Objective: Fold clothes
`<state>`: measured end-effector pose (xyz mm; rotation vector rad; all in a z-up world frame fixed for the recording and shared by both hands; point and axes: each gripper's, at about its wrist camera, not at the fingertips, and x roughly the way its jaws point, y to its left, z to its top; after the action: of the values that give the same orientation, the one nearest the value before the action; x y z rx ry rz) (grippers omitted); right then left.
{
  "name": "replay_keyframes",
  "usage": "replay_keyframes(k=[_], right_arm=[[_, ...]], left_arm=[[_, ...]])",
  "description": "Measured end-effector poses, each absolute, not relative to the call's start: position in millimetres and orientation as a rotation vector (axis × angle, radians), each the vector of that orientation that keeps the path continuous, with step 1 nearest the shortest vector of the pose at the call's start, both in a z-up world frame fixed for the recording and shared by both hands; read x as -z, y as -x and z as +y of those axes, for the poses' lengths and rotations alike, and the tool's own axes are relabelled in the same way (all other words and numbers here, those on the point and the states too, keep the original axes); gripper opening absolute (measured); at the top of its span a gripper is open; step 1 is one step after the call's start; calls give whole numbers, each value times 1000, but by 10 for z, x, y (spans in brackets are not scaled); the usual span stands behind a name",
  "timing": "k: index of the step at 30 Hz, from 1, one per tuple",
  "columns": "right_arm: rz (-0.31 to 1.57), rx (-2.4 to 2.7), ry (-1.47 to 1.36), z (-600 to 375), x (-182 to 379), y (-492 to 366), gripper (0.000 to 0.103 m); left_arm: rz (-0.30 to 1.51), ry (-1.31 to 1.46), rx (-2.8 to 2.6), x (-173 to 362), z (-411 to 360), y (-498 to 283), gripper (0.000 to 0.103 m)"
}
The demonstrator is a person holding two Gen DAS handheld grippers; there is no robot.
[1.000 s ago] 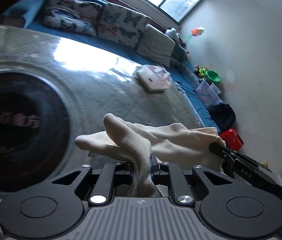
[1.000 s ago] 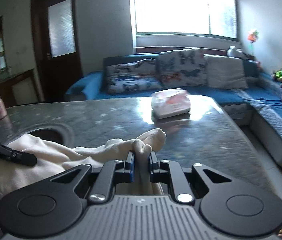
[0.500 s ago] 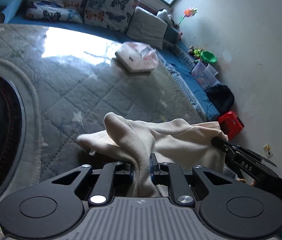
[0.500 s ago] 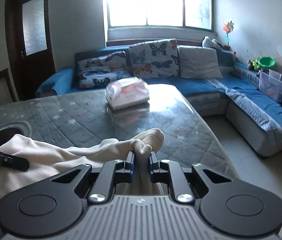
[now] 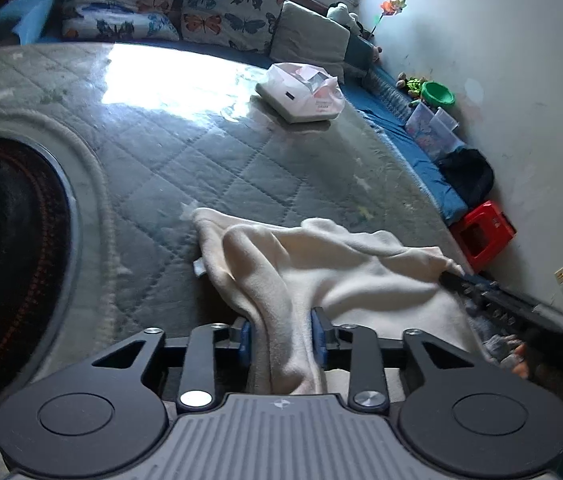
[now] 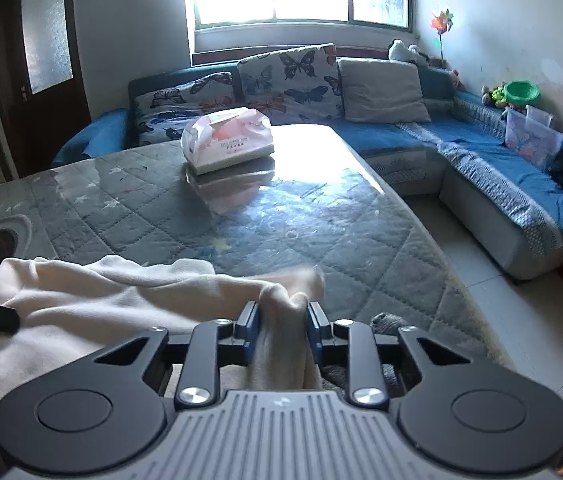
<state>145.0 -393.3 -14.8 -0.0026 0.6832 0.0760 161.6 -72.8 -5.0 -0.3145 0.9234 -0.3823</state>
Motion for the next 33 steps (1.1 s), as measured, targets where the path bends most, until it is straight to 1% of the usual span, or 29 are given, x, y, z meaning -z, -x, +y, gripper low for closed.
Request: replay_keyframes(k=[2, 4, 6, 7, 9, 10, 11, 14, 15, 19, 21, 26, 29, 33], right_arm=[[669, -82, 15, -3905, 101, -1430, 26], [663, -123, 7, -3856, 53, -1428, 29], [669, -163, -1, -3773, 44, -1459, 43], [675, -179, 0, -3720, 57, -1484, 45], [690, -206, 9, -3603, 99, -1546, 46], [695, -213, 17, -3546, 124, -1584, 48], [701, -217, 24, -3491, 149, -1623, 54], [715, -230, 29, -3366, 214, -1721, 55], [715, -229, 33, -3336, 236, -1742, 58], [698, -216, 54, -3258, 281, -1797, 64], [696, -213, 44, -3256, 298, -1819, 70], [676, -225, 51, -3226, 237, -1772, 71], [660, -250, 78, -3149, 198, -1752, 77], [681, -262, 112, -3013, 275, -1846, 77]], left_arm=[[906, 291, 365, 16, -698, -1587, 43], [887, 277, 349, -25, -684, -1562, 48], [866, 267, 344, -79, -685, -1537, 52], [859, 264, 348, -101, -694, -1524, 53], [852, 250, 361, -131, -729, -1490, 61], [848, 238, 368, -144, -750, -1468, 62], [843, 225, 375, -153, -781, -1452, 64], [837, 197, 404, -159, -853, -1398, 69], [836, 191, 415, -158, -875, -1381, 69], [832, 150, 448, -120, -982, -1333, 72], [831, 116, 457, -84, -1038, -1312, 72], [814, 52, 462, -26, -1102, -1268, 72], [810, 47, 462, 4, -1091, -1251, 73], [812, 48, 459, 28, -1065, -1236, 73]])
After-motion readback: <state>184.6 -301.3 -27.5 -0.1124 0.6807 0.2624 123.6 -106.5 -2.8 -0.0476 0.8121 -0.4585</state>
